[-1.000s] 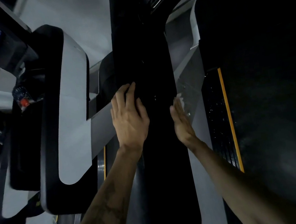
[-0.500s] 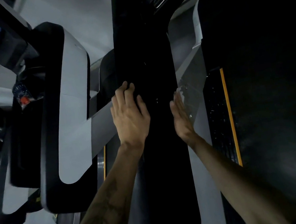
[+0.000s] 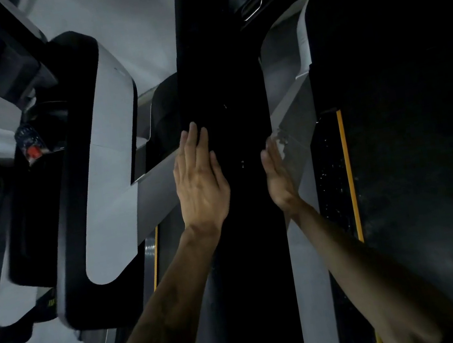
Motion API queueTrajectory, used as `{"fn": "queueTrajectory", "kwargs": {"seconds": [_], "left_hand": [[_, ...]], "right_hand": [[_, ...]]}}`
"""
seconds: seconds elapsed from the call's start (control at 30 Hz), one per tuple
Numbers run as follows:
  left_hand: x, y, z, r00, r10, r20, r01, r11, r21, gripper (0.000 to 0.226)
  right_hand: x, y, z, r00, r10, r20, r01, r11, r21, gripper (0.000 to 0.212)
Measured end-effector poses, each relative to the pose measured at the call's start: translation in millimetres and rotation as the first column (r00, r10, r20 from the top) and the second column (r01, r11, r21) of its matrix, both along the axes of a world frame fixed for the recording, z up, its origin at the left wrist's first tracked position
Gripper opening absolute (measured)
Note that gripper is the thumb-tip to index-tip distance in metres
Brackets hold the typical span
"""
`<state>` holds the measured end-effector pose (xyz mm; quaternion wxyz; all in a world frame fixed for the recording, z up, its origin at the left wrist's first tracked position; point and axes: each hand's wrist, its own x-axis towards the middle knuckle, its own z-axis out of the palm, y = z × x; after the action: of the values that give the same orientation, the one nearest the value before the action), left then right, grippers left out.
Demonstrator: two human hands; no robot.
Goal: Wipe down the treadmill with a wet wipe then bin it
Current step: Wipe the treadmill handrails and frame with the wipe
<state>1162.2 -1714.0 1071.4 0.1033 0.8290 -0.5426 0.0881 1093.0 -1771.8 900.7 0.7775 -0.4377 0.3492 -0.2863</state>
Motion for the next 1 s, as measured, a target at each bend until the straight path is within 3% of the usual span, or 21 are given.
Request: {"fn": "queueTrajectory", "kwargs": {"seconds": [0.1, 0.23, 0.47, 0.67, 0.9, 1.0], "left_hand": [[-0.3, -3.0, 1.2, 0.999, 0.018, -0.051, -0.018, 1.0, -0.008, 0.046], [-1.2, -1.5, 2.9, 0.996, 0.015, -0.093, -0.016, 1.0, -0.016, 0.045], [-2.4, -3.2, 4.3, 0.997, 0.018, -0.075, -0.02, 0.999, -0.031, 0.044], [-0.4, -2.9, 4.7, 0.996, 0.014, -0.092, -0.019, 0.999, -0.049, 0.042], [0.1, -4.8, 4.6, 0.996, 0.015, -0.09, -0.019, 0.999, -0.038, 0.045], [2.5, -4.8, 3.7, 0.996, 0.008, -0.083, -0.012, 0.999, -0.04, 0.044]], "right_hand": [[9.7, -9.8, 12.2, 1.0, -0.018, -0.01, 0.017, 0.992, -0.126, 0.061], [-13.1, 43.3, 11.5, 0.996, -0.036, 0.088, 0.059, 0.958, -0.28, 0.057], [7.2, -1.4, 17.0, 0.999, -0.007, -0.032, 0.003, 0.995, -0.096, 0.06], [-8.8, 36.6, 34.3, 0.999, -0.043, 0.025, 0.049, 0.938, -0.344, 0.06], [9.0, 4.8, 29.5, 0.998, -0.046, -0.044, 0.04, 0.992, -0.122, 0.063], [13.6, 1.4, 49.8, 0.998, -0.063, -0.026, 0.055, 0.971, -0.233, 0.063]]}}
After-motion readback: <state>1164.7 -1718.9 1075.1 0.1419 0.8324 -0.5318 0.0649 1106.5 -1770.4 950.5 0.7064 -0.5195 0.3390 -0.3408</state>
